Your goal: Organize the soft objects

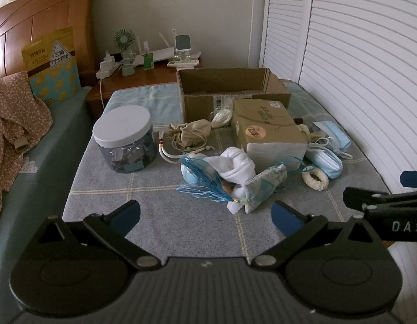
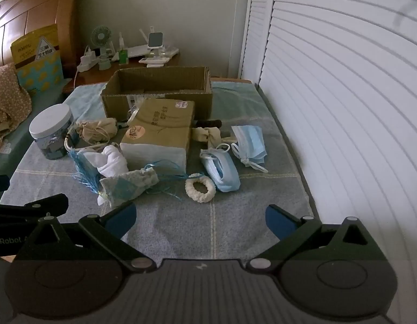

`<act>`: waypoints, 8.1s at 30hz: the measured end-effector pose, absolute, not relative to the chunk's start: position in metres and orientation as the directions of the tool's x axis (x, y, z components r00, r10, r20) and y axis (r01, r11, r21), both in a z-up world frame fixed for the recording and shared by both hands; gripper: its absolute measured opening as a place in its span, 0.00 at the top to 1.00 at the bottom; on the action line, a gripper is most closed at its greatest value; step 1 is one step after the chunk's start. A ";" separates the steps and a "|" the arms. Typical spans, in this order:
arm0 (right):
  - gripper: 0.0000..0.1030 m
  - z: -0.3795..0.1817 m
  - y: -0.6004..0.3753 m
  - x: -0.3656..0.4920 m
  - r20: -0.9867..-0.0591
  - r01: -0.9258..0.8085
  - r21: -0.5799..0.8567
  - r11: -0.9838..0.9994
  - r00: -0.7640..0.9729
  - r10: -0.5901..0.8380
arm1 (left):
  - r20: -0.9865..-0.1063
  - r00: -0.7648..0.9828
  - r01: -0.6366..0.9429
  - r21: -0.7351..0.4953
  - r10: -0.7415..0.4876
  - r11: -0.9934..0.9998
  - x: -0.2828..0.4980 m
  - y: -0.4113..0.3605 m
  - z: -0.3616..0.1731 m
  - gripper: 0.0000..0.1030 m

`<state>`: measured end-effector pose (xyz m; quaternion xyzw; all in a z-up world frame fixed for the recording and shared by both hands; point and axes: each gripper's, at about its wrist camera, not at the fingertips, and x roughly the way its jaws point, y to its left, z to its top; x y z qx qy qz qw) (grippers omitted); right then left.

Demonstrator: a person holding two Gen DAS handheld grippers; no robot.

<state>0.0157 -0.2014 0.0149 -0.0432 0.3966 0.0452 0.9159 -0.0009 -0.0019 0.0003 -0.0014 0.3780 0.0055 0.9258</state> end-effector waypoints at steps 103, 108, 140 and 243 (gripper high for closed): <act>0.00 -0.047 -0.163 0.079 -0.742 -0.472 -0.037 0.881 0.604 0.292 | -0.716 0.683 0.196 -0.009 -0.143 0.981 0.041 0.039 -0.076 0.01; 0.00 -0.053 -0.151 0.090 -0.747 -0.503 -0.030 0.864 0.586 0.315 | -0.736 0.661 0.185 -0.030 -0.147 0.982 0.046 0.048 -0.083 0.01; 0.37 -0.049 -0.158 0.074 -0.742 -0.524 -0.053 0.850 0.590 0.318 | -0.744 0.655 0.185 -0.009 -0.130 0.983 0.043 0.051 -0.086 0.00; 0.00 0.044 -0.150 0.308 -0.664 -0.374 0.000 0.927 0.694 0.280 | -0.697 0.674 0.312 -0.029 -0.243 0.950 0.067 0.062 -0.033 0.58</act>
